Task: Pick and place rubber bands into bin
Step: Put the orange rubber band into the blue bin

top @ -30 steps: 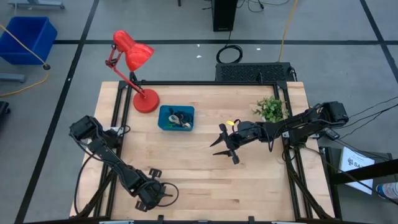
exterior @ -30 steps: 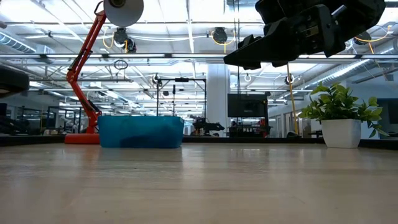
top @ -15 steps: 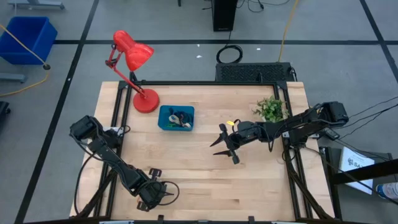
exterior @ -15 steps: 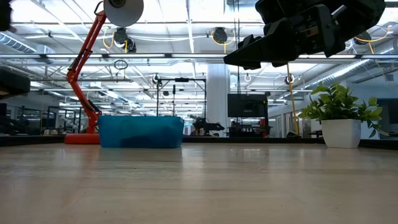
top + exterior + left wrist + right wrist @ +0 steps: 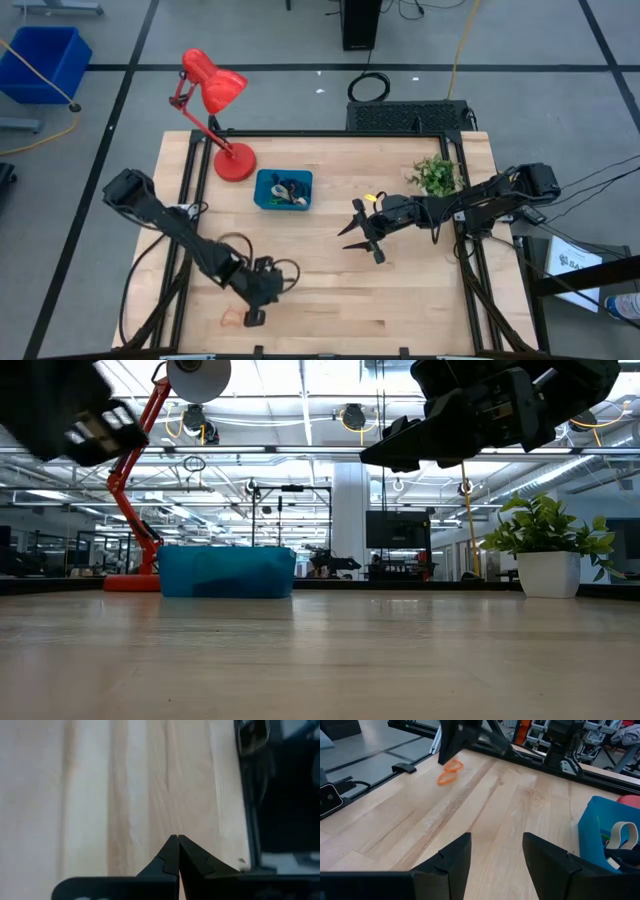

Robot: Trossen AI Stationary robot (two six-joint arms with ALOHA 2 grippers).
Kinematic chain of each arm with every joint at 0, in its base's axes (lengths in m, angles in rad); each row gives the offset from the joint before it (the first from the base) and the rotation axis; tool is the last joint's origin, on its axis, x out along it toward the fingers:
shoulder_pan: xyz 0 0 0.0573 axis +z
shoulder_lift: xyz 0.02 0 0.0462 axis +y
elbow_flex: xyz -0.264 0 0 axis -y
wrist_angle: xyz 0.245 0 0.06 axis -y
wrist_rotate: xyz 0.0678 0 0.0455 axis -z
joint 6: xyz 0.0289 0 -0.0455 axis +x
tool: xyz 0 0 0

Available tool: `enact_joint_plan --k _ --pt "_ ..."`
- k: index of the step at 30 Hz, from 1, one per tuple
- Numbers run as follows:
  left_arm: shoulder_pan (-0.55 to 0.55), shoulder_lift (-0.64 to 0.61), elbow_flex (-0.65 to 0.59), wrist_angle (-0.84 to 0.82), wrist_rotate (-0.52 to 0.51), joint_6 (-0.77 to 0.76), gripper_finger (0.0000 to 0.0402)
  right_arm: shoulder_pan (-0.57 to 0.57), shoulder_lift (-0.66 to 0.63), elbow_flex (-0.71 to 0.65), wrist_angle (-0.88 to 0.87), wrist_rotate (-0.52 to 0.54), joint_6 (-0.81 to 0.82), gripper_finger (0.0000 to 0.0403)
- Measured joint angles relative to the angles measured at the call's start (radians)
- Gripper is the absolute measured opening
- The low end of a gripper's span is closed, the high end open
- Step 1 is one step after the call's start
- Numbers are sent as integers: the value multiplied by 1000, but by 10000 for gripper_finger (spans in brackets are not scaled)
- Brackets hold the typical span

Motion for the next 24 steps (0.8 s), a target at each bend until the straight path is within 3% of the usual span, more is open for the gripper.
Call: enact_joint_plan --k 4,11,14,19,24 --pt "12 -28 0 -17 -4 20 4 0 0 0 -7 0 1 172" --pt "-56 26 0 -29 -1 224 7 0 0 0 -13 0 -6 174" --pt "-72 60 0 -32 41 201 3 0 0 0 -13 0 -23 172" --pt "-65 69 0 -32 65 38 18 0 0 0 -13 0 -26 173" --pt "-60 69 0 -28 58 33 45 0 0 0 -13 0 -26 172"
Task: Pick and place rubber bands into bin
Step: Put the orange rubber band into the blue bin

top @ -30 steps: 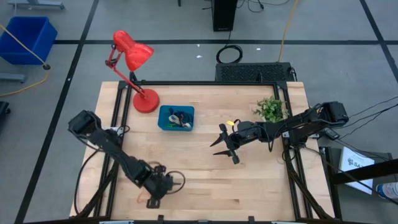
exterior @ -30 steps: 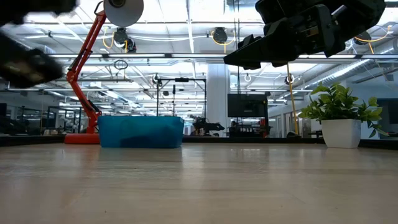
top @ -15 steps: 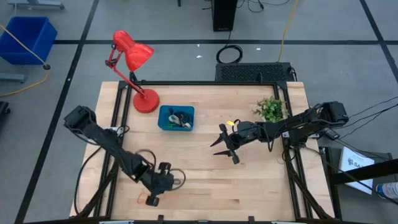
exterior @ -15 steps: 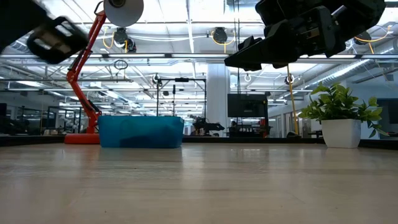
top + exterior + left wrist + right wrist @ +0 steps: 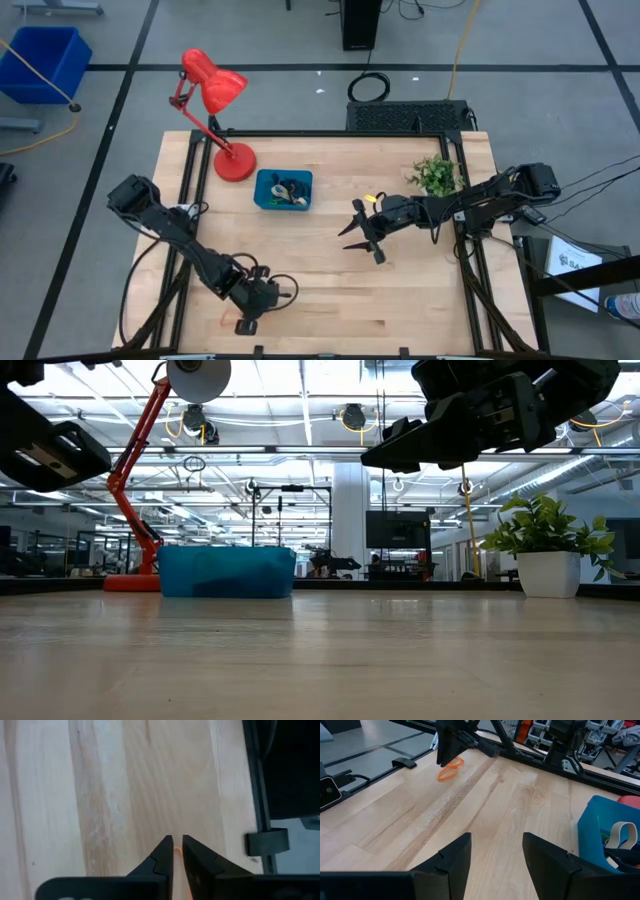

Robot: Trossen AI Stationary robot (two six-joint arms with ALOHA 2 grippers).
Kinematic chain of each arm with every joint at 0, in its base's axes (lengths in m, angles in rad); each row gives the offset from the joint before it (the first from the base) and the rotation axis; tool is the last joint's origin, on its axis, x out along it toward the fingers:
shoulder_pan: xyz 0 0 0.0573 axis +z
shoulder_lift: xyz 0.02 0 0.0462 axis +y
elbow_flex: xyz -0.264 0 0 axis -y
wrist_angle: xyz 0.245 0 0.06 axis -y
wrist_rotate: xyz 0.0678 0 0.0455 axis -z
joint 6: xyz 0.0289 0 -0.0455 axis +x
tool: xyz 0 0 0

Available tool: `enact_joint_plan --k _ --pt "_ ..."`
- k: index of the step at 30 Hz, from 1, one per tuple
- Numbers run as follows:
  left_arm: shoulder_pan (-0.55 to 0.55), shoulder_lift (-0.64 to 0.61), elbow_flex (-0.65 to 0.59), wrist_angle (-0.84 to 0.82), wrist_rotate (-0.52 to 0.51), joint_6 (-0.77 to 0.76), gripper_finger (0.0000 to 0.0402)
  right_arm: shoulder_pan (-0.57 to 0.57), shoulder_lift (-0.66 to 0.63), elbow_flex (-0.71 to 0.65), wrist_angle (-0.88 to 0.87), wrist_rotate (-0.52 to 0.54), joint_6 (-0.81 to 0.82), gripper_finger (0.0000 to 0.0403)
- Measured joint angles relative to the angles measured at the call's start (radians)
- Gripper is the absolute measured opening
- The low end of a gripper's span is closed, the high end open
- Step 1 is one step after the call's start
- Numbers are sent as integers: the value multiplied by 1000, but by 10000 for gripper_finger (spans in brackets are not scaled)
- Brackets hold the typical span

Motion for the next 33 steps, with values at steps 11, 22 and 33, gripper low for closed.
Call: enact_joint_plan --k 11,22,33 --pt "-2 0 0 -1 -94 6 182 0 0 0 -2 0 3 172" --pt "-13 12 113 -263 51 -50 245 -2 0 0 33 0 -15 171" --pt "-70 276 448 -604 23 -114 246 -2 0 0 30 0 103 172"
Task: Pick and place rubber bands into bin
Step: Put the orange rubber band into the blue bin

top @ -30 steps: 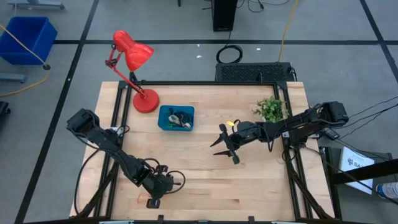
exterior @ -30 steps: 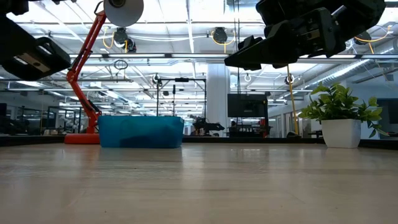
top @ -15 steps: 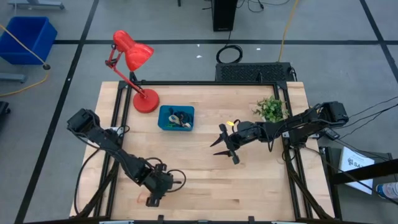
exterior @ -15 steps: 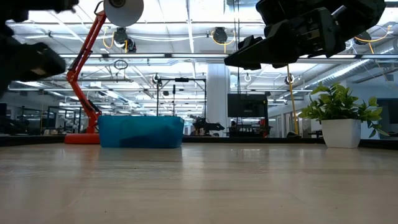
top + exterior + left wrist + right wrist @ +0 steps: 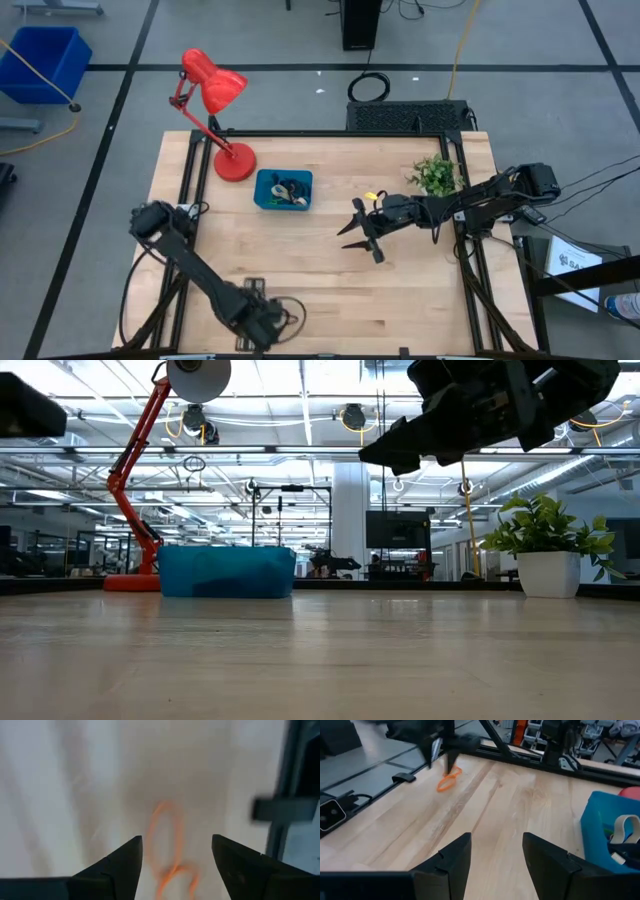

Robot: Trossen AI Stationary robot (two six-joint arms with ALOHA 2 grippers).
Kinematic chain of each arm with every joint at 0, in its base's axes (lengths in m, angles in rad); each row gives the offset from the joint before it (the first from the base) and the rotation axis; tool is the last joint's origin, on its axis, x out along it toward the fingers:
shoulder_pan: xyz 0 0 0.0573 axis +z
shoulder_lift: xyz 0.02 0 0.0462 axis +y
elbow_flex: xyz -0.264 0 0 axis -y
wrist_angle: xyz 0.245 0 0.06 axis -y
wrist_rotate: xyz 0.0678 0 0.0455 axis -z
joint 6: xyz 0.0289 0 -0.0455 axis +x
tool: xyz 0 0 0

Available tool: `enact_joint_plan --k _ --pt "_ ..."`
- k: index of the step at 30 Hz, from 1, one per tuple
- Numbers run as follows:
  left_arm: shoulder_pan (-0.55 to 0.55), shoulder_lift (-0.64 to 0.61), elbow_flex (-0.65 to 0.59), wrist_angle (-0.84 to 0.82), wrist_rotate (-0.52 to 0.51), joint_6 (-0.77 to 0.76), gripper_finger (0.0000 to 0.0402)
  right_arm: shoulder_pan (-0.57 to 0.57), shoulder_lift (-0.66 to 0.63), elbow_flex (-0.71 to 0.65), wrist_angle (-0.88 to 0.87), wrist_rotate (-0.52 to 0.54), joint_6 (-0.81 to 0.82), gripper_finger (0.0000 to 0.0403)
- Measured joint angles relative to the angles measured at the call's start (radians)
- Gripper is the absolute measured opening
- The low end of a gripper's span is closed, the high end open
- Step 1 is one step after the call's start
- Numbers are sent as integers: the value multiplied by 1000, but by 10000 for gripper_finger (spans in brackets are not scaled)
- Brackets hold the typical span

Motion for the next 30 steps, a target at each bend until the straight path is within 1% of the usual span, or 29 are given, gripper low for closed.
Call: enact_joint_plan --k 3,5,9,15,19,21,24,28,30 --pt "-2 70 41 2 -11 20 246 0 0 0 -7 0 27 173" --pt "-2 89 44 -2 -29 13 246 2 0 0 -13 0 47 174" --pt "-2 98 39 -2 -57 -15 246 2 0 0 -16 -2 62 172" --pt "-4 98 38 6 -61 -29 246 2 0 0 -31 -3 67 174" --pt "-10 97 -7 73 -51 -57 246 2 0 0 -49 -3 85 172" --pt "-19 97 -40 130 -30 -68 246 2 0 0 -57 -3 85 172" --pt "-31 88 -88 205 -34 -105 246 2 0 0 -58 -3 84 174" --pt "-46 88 -104 204 -73 -119 246 2 0 0 -52 -3 82 172" --pt "-50 89 -105 202 -74 -120 246 2 0 0 -52 -2 82 172"
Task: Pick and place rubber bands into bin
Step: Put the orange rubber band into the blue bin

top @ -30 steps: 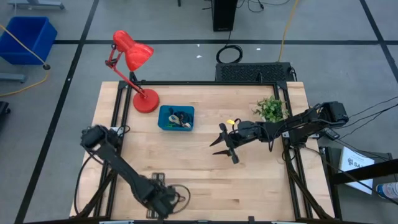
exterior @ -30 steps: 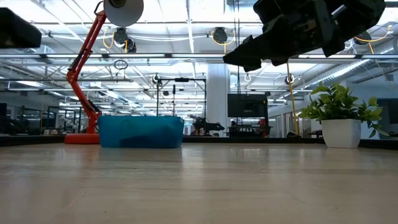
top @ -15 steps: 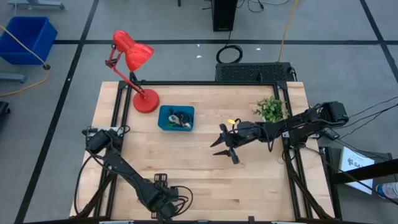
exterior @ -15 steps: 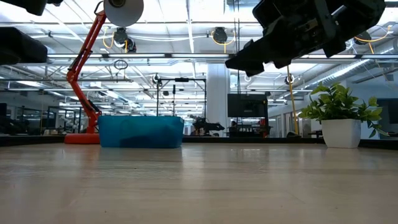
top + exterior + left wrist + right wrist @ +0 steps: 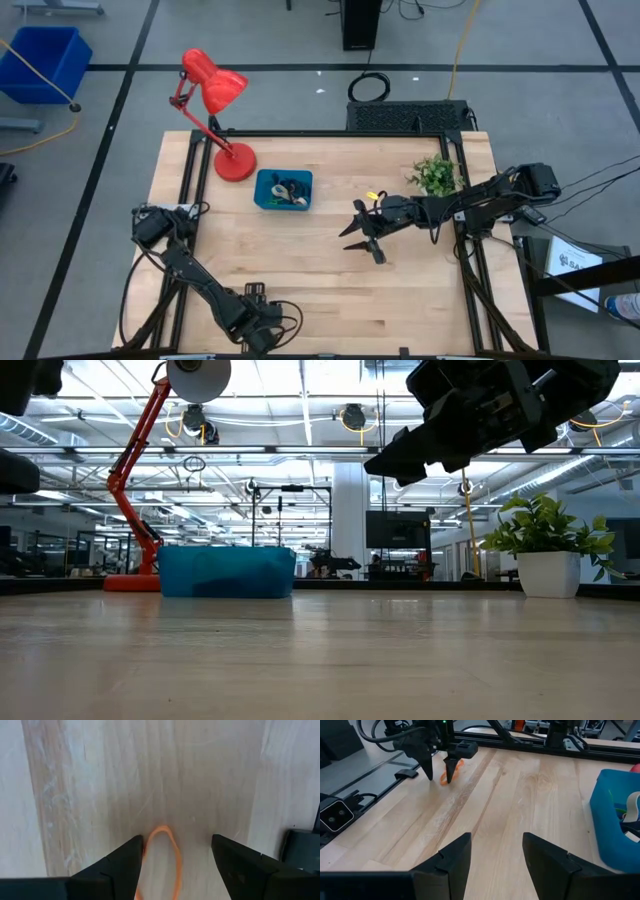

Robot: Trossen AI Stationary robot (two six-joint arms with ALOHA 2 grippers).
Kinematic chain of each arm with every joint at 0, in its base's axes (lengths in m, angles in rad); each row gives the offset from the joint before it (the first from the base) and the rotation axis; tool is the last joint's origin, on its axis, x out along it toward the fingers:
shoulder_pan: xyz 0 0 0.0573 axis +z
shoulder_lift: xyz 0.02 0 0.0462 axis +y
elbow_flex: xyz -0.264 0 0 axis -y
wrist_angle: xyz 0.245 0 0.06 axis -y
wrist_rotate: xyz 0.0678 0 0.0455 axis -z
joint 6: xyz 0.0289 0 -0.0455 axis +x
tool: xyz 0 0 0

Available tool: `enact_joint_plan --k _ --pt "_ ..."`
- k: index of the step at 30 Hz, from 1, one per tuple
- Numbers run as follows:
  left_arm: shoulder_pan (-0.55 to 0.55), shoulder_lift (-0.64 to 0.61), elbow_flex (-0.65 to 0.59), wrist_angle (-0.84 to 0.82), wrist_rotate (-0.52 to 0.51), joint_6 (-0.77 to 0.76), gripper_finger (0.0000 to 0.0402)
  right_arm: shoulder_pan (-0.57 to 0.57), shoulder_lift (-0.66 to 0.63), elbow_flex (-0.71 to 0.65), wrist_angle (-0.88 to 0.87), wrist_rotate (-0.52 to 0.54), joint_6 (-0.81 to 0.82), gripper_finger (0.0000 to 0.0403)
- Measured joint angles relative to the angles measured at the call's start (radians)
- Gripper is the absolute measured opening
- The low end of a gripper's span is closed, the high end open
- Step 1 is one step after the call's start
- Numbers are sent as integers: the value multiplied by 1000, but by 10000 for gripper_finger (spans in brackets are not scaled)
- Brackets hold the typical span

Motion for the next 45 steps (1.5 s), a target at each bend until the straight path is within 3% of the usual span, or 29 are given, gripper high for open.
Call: enact_joint_plan --k 18,36,45 --pt "-16 5 2 25 -7 11 240 0 0 0 0 2 -12 172" --pt "-19 5 2 33 -21 8 11 0 0 0 0 2 -19 173" --pt "-19 -3 2 21 -31 -8 5 0 0 0 0 2 -19 174"
